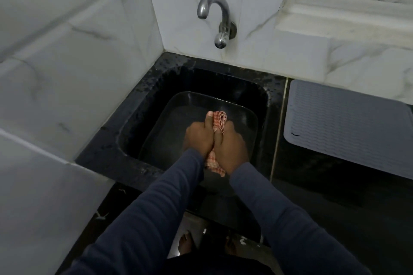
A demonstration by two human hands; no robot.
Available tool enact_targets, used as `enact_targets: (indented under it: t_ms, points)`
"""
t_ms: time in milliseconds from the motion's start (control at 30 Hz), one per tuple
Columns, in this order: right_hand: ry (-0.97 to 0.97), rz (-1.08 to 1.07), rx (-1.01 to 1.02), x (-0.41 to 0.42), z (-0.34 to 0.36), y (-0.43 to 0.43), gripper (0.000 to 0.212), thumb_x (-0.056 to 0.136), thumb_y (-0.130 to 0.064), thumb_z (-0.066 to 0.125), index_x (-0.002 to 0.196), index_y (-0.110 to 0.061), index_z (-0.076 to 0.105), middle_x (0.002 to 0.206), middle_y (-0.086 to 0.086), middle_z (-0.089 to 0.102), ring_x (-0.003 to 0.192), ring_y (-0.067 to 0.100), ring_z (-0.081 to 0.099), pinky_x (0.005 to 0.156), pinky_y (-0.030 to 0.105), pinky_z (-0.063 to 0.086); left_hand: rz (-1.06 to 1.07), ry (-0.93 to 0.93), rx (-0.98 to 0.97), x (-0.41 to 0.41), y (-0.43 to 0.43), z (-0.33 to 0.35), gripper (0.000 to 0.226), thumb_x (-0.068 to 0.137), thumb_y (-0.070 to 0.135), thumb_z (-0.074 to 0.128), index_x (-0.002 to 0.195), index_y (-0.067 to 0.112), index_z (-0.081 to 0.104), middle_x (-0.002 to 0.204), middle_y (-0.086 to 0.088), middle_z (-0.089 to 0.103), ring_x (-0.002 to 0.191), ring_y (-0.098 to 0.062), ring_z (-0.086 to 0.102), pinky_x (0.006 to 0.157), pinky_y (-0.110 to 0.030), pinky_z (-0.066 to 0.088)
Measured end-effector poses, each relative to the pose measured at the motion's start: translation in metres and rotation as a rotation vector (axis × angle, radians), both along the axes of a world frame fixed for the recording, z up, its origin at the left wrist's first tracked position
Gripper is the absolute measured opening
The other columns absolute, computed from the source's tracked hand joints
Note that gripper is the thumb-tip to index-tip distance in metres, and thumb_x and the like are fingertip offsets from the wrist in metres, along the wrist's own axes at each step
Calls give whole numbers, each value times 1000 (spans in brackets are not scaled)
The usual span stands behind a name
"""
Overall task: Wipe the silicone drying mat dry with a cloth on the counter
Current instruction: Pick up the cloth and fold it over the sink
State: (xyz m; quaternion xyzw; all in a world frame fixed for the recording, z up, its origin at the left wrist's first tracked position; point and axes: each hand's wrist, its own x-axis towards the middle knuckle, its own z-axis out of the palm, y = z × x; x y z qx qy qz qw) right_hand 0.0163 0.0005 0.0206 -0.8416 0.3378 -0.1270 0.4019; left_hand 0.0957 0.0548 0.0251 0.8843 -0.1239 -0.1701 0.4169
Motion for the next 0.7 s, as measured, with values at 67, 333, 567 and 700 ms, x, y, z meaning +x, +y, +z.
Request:
enact_targets:
  t_ms: [67,333,567,700]
  points:
    - [-63,-2,34,1,4,-3,20,99,-36,41,103,-18,46,95,7,64,84,27,62,78,46,53,103,8,-7,7,0,7,70,93,65,33,76,9,71,90,-15,71,90,-29,65,86,-38,50]
    - [-291,-55,245,17,12,-28,28,97,-46,46,89,-26,64,83,-6,68,77,10,65,72,33,53,-9,134,-213,23,-3,36,75,80,81,32,79,17,71,80,-3,72,77,-18,69,80,-40,56]
    - [-329,19,566,42,13,-40,26,100,-28,50,87,-18,70,84,5,73,80,17,69,74,34,54,-135,410,-477,36,-1,25,39,92,47,58,100,11,70,96,-10,74,89,-21,70,84,-39,57]
    - [-473,-64,886,61,9,-63,37,101,-38,48,114,-8,66,106,12,73,98,29,70,85,45,56,-141,478,-599,81,10,26,31,98,23,53,111,-3,65,104,-18,70,89,-24,68,83,-37,57]
